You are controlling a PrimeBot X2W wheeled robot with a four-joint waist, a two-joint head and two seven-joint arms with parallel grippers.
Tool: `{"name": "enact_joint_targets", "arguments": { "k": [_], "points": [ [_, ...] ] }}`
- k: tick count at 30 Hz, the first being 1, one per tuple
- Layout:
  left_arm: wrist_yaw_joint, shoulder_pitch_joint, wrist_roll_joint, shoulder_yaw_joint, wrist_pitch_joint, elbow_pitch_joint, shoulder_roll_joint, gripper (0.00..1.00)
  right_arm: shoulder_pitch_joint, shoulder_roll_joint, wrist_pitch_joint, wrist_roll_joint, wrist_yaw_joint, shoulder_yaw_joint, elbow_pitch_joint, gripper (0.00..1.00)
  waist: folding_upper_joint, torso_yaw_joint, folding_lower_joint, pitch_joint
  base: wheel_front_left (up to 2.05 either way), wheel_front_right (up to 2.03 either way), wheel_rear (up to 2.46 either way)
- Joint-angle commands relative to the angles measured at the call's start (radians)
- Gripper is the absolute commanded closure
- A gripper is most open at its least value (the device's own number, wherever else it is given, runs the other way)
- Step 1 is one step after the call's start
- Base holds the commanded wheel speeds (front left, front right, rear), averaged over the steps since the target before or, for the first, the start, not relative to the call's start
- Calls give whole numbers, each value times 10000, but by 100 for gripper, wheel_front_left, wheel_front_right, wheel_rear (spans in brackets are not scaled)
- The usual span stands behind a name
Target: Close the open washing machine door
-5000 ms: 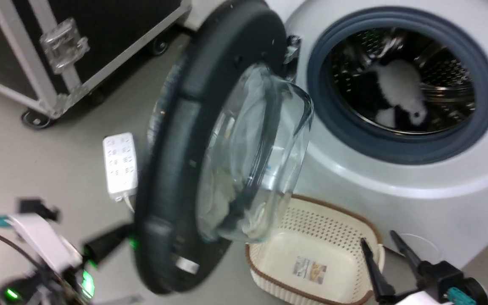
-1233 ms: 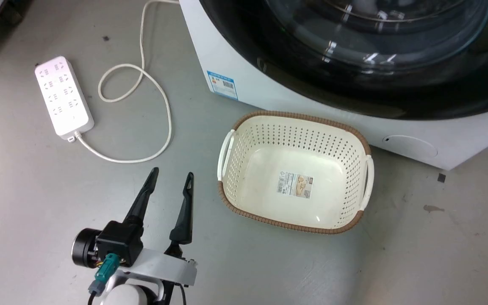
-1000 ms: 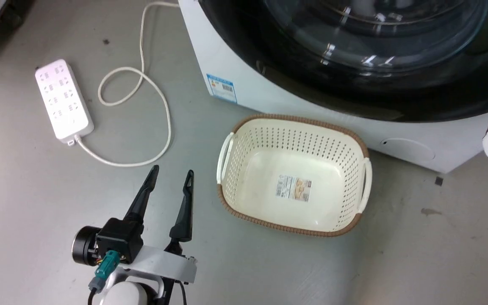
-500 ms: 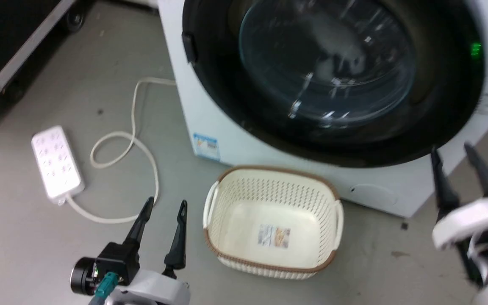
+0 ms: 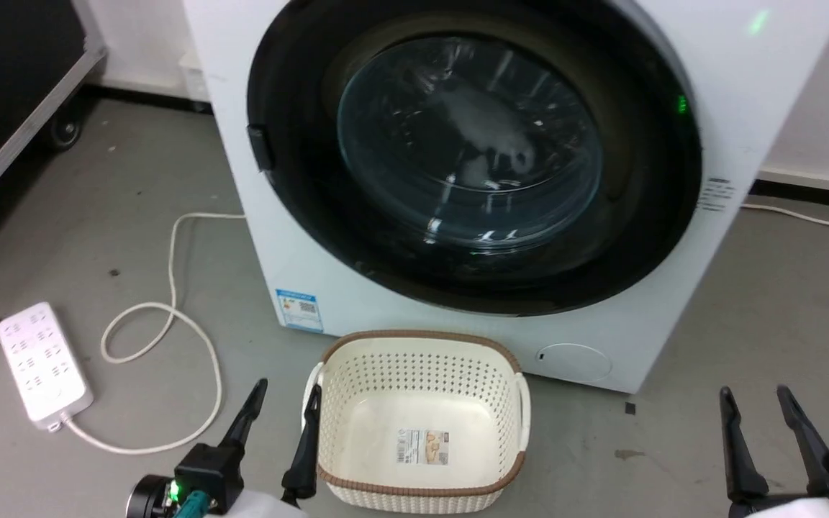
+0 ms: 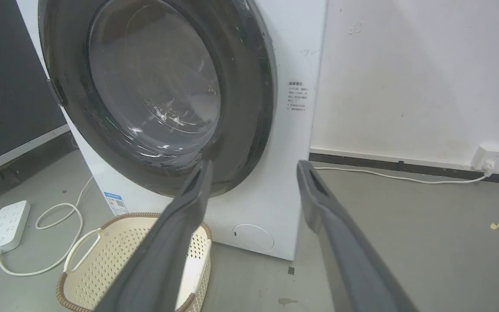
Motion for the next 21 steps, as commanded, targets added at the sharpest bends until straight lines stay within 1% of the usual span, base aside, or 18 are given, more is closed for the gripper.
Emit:
{"name": "enact_joint_targets", "arguments": {
  "k": [1, 8, 9, 21],
  "points": [
    [-9, 175, 63, 55, -45, 39, 46, 0, 239, 45, -81, 264, -7, 40, -64, 0, -1, -105, 2, -77, 0, 0, 0],
    [17, 297, 131, 94, -45, 55, 29, 0, 301, 49, -113, 357, -7, 239, -115, 0, -1, -132, 2, -138, 0, 0, 0],
    [4, 204, 81, 73, 8, 56, -4, 100, 180, 10, -25, 387, 0, 224, -54, 100, -1, -134, 2, -138, 0, 0, 0],
    [92, 191, 176, 133, 227, -92, -18, 100, 105, 11, 194, 308, 1, 340, -138, 100, -1, -146, 2, -117, 0, 0, 0]
  ]
}}
